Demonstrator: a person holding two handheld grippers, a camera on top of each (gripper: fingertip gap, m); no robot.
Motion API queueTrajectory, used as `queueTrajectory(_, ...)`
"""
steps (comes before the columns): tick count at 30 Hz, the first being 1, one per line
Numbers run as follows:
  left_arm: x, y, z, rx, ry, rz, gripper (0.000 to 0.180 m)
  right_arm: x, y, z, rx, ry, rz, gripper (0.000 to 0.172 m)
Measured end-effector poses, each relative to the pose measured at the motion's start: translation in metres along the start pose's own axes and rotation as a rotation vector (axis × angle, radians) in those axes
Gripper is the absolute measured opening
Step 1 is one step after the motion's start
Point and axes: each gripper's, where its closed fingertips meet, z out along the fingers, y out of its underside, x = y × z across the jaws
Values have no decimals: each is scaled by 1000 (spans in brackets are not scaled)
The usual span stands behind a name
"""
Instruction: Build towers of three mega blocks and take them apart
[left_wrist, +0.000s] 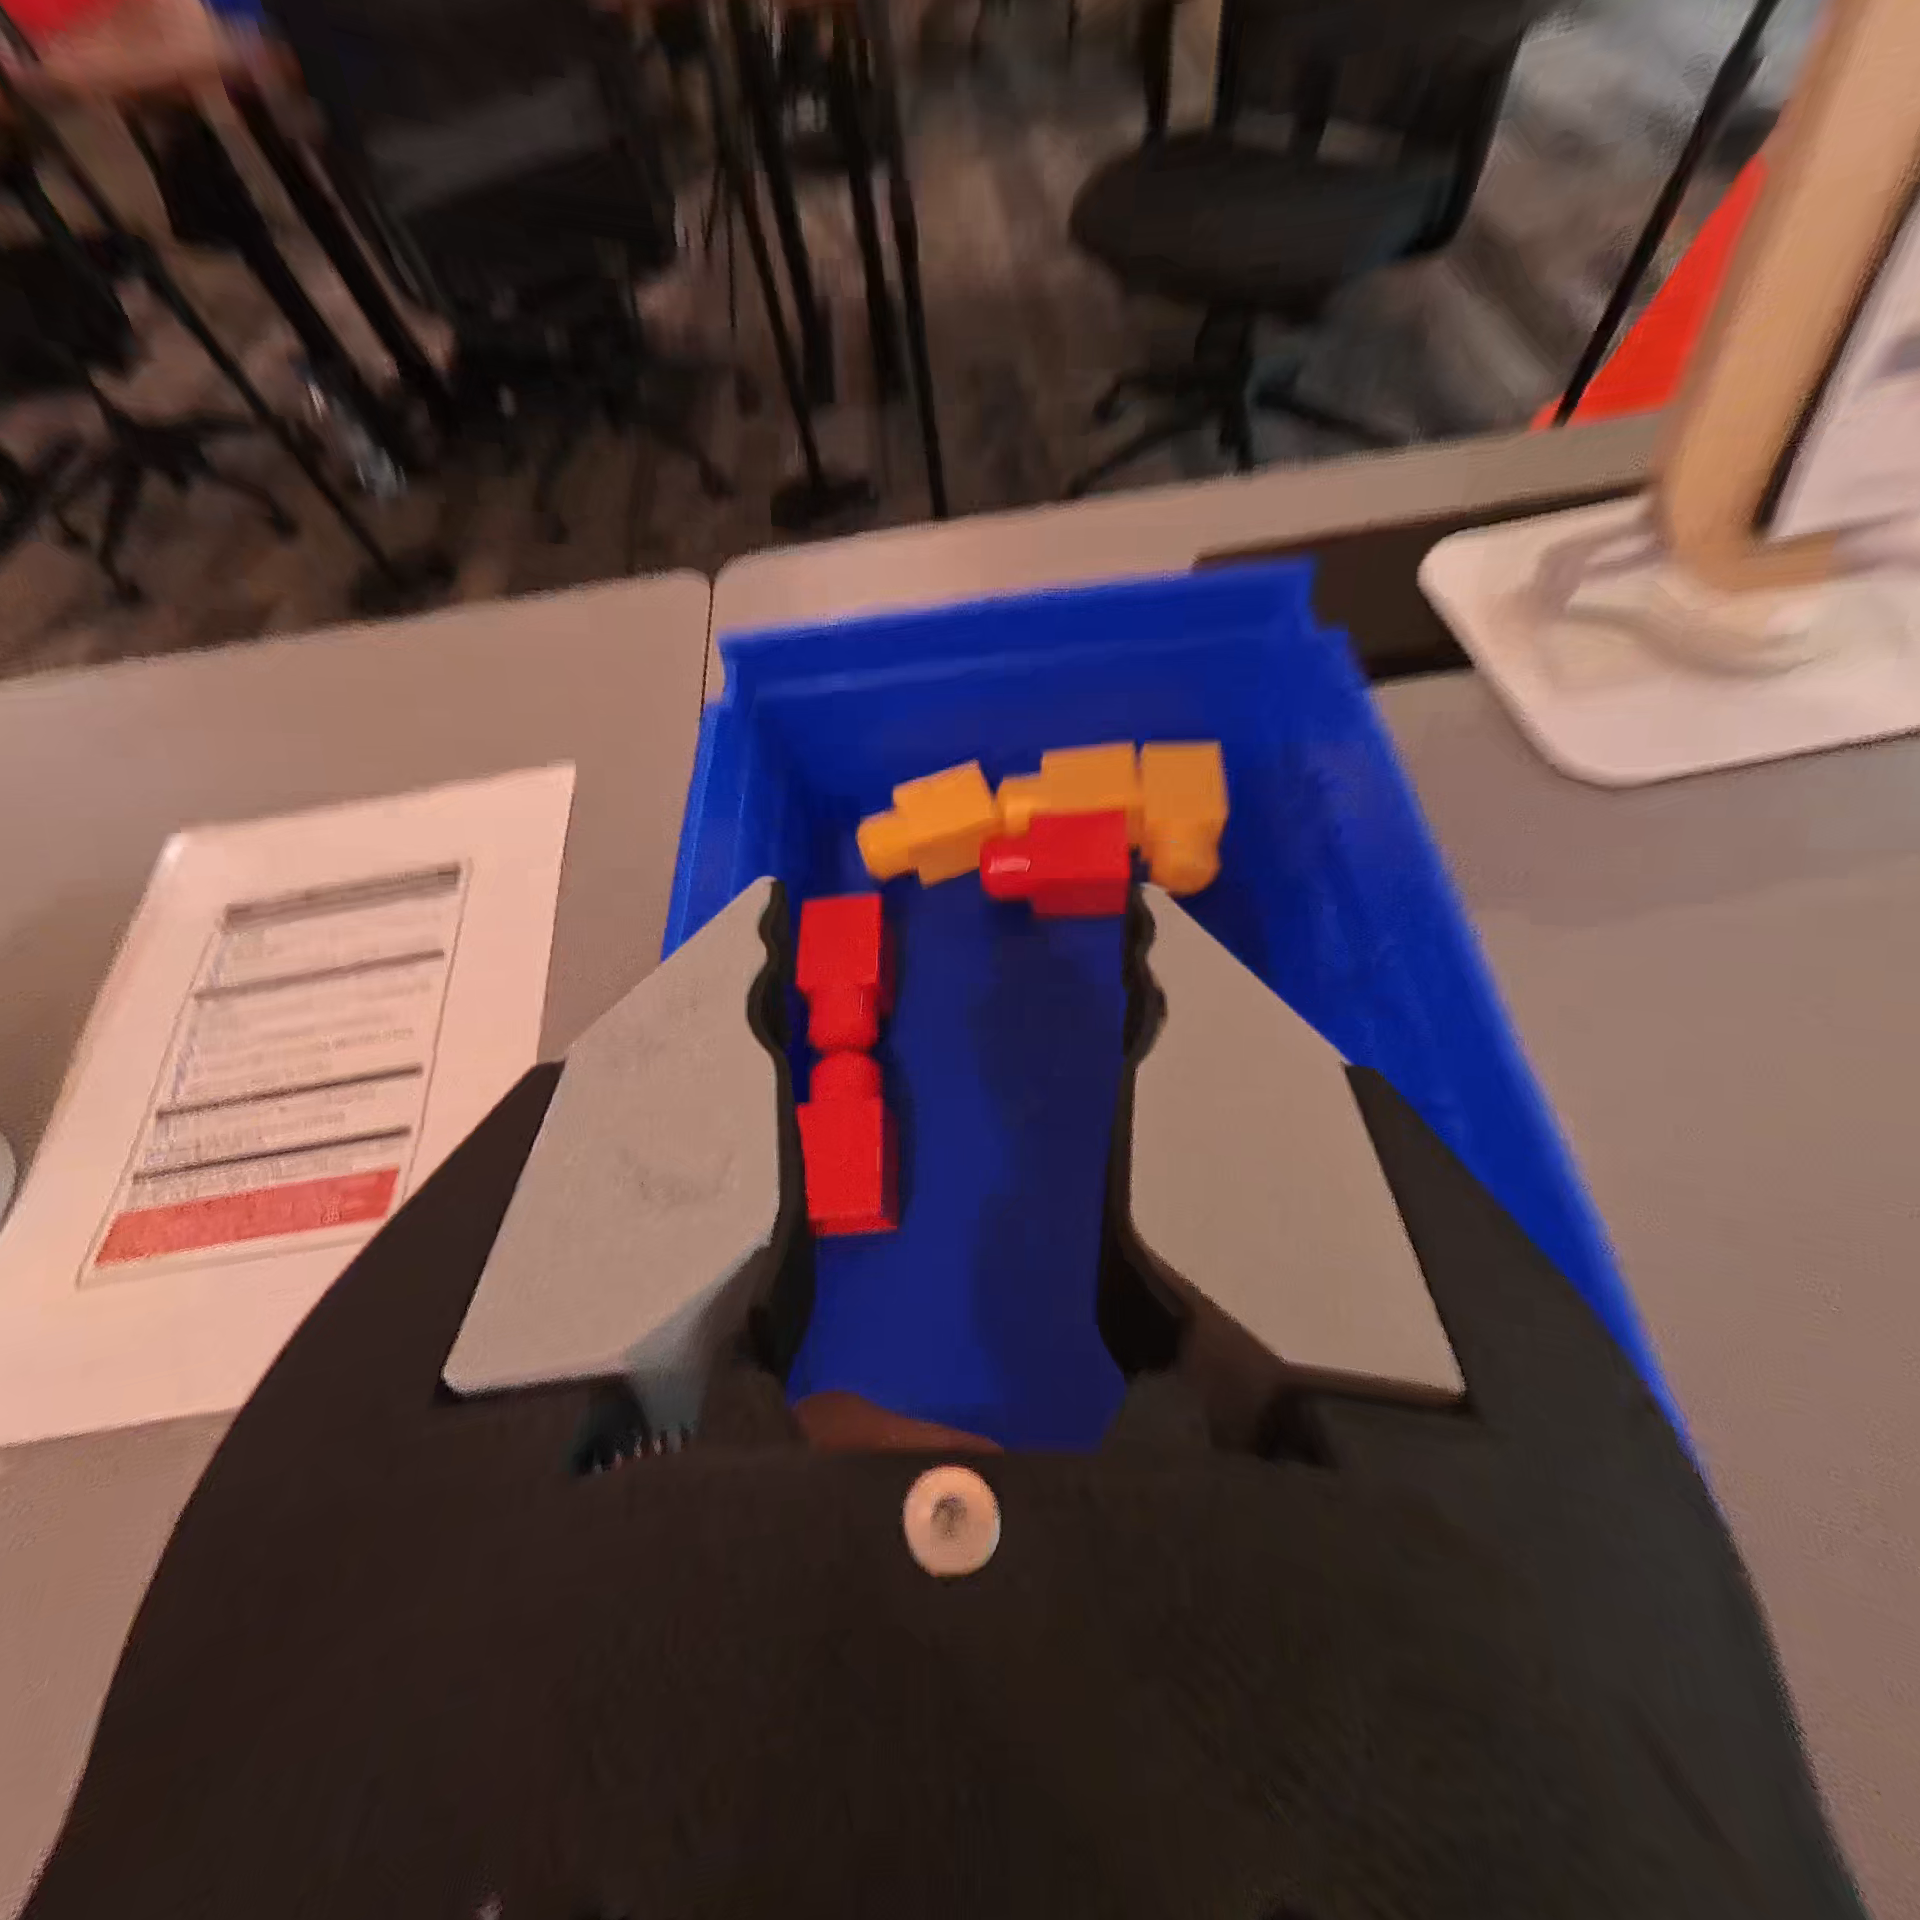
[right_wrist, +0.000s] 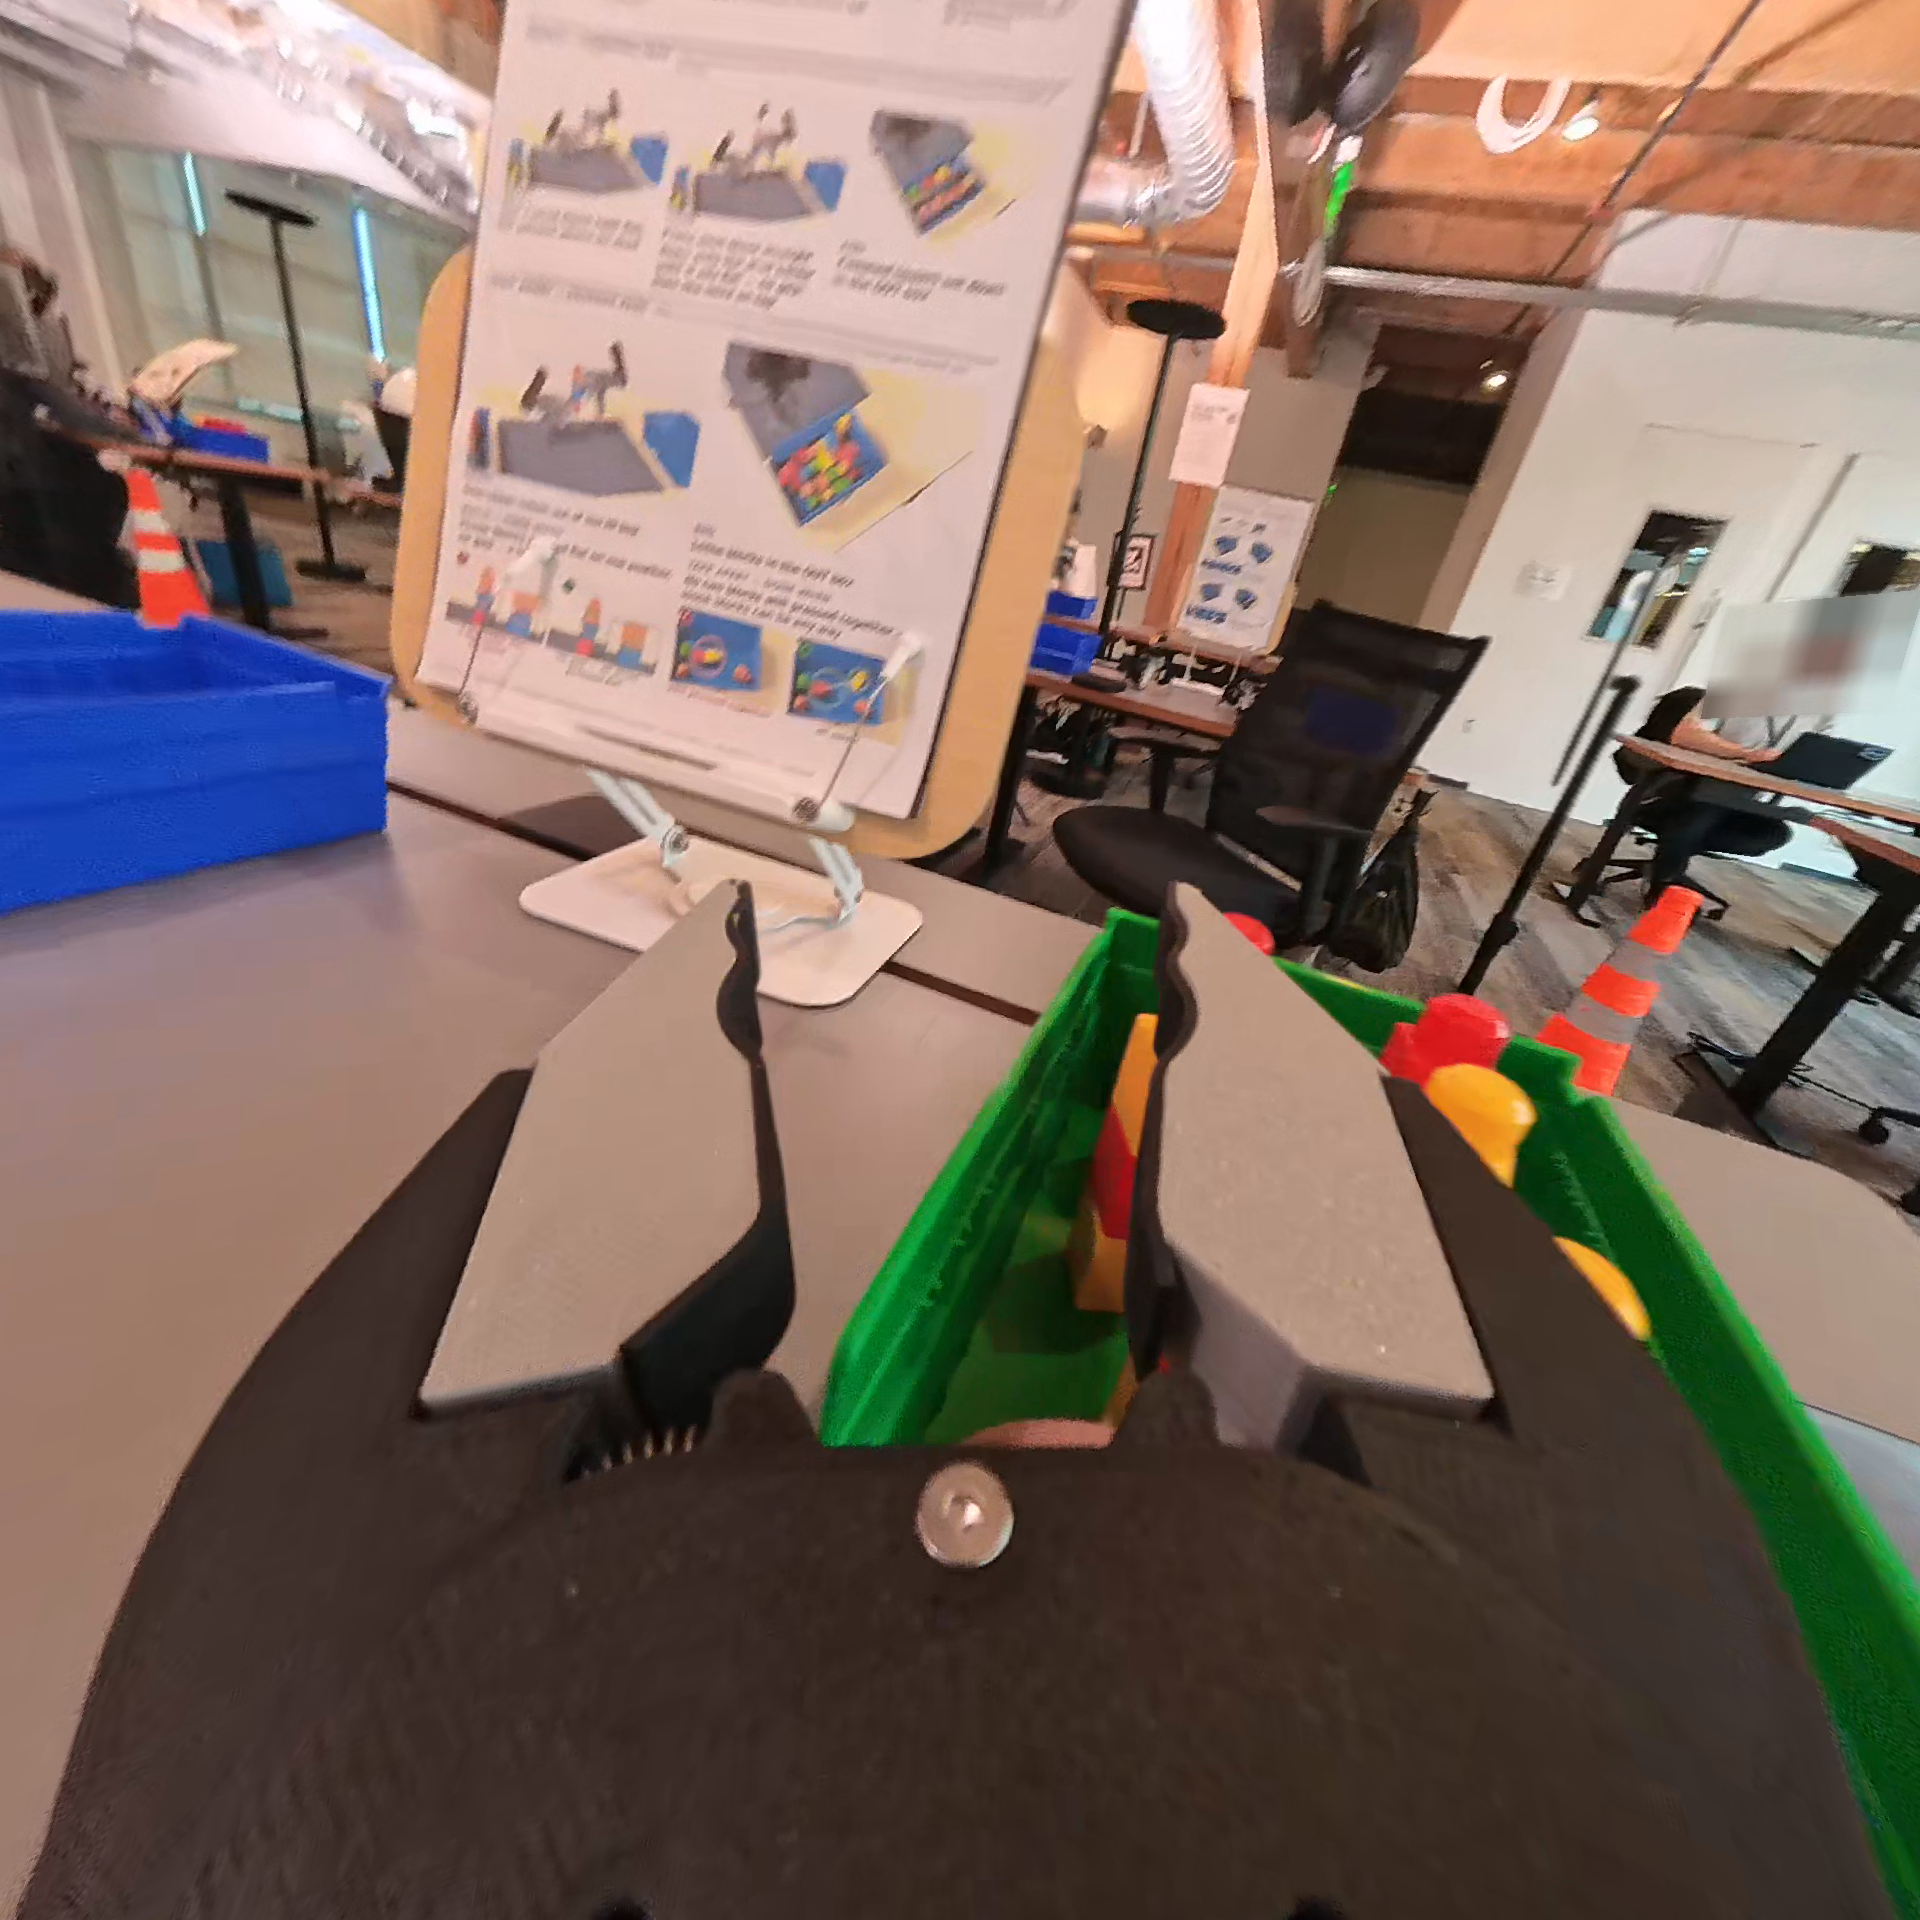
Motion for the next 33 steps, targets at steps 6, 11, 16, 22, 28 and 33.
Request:
queueTrajectory(6, -12, 69, 53, -313, -111, 99, 62, -38, 28, 18, -95, -94, -56, 75)
queueTrajectory(11, -28, 115, 56, -531, -185, 223, 65, -55, 34, 22, -116, -144, -76, 75)
queueTrajectory(16, -26, 139, 60, -583, -108, 146, 50, -59, 31, 20, -105, -153, -92, 75)
queueTrajectory(22, 32, 117, 48, -523, 134, 162, 45, -61, 26, 18, -91, -155, -107, 75)
queueTrajectory(28, 12, 82, 36, -416, -24, 210, 55, -61, 22, 16, -84, -150, -125, 73)
queueTrajectory(33, 20, 84, 45, -404, 20, 228, 56, -64, 26, 17, -98, -161, -133, 73)
